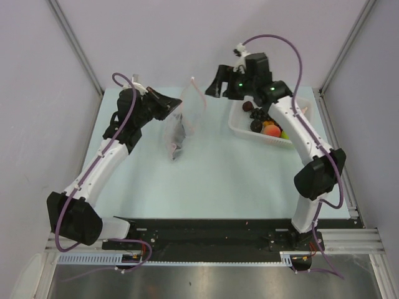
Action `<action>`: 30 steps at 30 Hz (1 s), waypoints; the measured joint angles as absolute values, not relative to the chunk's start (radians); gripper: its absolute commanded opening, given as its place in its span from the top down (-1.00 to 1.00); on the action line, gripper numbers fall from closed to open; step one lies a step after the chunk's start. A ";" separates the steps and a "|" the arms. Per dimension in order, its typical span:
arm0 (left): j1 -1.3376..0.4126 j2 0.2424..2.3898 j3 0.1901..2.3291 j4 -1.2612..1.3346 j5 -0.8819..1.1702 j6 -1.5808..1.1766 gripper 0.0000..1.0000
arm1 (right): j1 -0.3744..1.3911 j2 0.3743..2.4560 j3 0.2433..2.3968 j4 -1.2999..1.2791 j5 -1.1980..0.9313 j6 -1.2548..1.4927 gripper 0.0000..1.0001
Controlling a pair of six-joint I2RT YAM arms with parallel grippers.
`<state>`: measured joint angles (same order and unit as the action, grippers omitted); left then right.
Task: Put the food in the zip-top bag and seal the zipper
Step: Place the fake fish in the zipper food storage bag, then pick up the fake fruit from the bin.
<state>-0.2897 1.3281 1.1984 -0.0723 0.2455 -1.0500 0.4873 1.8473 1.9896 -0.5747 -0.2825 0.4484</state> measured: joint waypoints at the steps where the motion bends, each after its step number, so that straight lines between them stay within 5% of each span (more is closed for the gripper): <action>1: -0.290 1.328 1.198 -0.076 0.246 -1.045 0.99 | 0.448 1.837 1.972 -0.570 -0.313 0.425 -0.80; 11: -0.290 1.334 1.198 -0.093 0.260 -0.985 0.99 | 0.082 1.834 1.820 -0.612 -0.265 0.038 -0.99; 30: -0.290 1.358 1.198 -0.119 0.265 -0.949 1.00 | -0.081 2.227 1.960 -0.580 -0.052 -0.146 -0.99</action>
<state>-0.2897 1.3582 1.1984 -0.1192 0.2646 -0.9489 -0.0807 2.2272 1.9602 -0.5797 -0.0517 -0.1459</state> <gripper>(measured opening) 0.003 0.995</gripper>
